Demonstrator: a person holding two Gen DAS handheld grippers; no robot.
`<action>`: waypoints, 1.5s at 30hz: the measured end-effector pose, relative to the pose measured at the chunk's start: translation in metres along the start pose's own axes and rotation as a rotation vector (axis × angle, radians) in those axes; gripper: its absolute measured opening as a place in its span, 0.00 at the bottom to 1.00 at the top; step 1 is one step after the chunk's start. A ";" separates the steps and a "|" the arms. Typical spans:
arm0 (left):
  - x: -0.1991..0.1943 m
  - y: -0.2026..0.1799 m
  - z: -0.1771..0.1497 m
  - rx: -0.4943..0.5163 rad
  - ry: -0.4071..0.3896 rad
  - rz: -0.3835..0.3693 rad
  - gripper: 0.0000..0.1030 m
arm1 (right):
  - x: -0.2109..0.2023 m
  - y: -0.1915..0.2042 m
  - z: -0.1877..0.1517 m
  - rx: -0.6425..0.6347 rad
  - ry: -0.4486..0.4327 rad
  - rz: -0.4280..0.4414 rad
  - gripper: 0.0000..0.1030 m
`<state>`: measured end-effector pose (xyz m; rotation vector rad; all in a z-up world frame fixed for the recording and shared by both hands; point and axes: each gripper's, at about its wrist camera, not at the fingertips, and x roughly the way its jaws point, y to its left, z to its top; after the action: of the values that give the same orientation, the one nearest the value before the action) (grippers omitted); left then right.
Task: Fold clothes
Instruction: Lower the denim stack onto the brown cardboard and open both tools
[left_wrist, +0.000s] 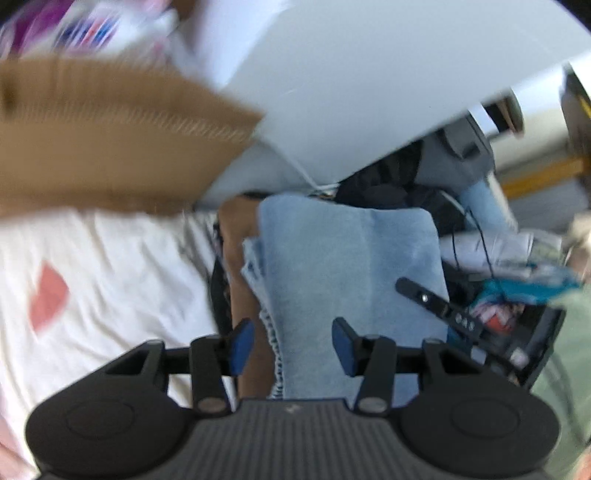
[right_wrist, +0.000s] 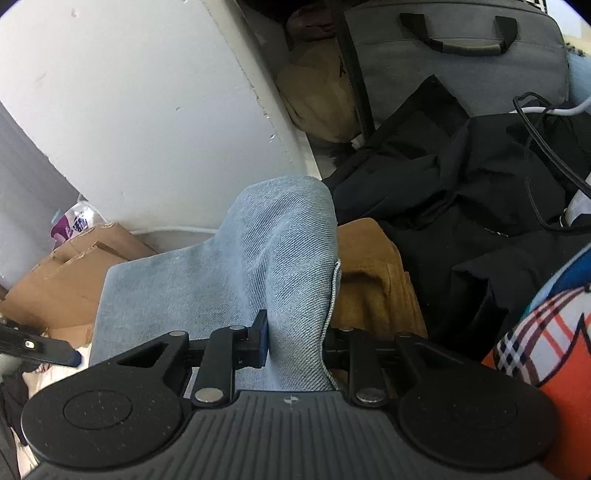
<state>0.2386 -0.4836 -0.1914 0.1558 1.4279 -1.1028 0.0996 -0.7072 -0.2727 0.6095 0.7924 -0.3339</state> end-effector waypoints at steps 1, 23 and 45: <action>-0.002 -0.005 0.001 0.025 0.011 0.012 0.39 | 0.000 0.000 0.000 0.002 -0.003 -0.001 0.24; 0.073 -0.066 0.012 0.331 0.069 0.269 0.24 | 0.018 0.004 0.005 -0.005 -0.014 -0.016 0.26; 0.093 -0.048 0.005 0.354 0.026 0.301 0.28 | 0.010 0.023 0.017 -0.144 -0.169 -0.143 0.35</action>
<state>0.1890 -0.5596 -0.2428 0.6187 1.1746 -1.0941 0.1273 -0.7007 -0.2617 0.3848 0.6918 -0.4494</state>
